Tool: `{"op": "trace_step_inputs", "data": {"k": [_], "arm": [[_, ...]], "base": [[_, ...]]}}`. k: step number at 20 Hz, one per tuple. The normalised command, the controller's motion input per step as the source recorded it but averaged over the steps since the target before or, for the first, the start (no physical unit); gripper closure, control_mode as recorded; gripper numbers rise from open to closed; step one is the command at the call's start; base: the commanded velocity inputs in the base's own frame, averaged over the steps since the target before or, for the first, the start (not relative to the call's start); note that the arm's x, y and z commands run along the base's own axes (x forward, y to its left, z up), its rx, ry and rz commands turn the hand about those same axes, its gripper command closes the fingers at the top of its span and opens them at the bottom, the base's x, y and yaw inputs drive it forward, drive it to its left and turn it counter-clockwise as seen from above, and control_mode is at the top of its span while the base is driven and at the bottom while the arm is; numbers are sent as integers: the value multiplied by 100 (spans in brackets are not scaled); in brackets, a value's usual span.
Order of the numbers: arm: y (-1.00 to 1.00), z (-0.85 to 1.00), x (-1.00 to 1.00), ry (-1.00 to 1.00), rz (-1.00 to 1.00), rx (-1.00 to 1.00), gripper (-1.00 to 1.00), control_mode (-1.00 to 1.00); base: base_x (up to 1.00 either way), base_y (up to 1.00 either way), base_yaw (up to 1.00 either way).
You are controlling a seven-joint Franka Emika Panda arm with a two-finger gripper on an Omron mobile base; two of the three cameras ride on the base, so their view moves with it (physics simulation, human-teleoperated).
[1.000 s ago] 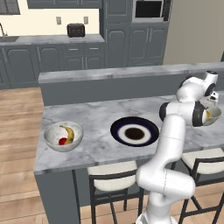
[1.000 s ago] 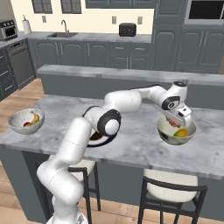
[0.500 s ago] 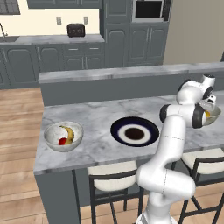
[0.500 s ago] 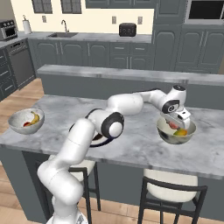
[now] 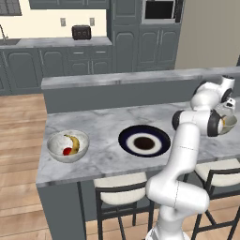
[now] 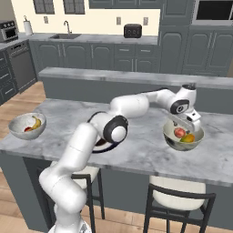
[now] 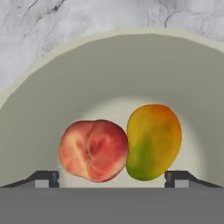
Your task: Take the fruits from the plate on the dining counter and place two fruits in each bowl.
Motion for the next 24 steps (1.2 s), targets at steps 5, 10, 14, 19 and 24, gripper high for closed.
{"op": "trace_step_inputs", "data": {"k": [5, 10, 14, 19, 24], "arm": [[26, 56, -38, -5, 0, -8, -100, -100], [95, 66, -78, -1, 5, -18, -100, -100], [100, 69, -19, -11, 38, -11, -100, -100], [100, 45, 0, -11, 43, -8, -100, -100], [100, 1, 7, -4, 51, 0, -100, -100]], "base": [[0, 0, 0], [0, 0, 0], [0, 0, 0], [0, 0, 0], [0, 0, 0]]}}
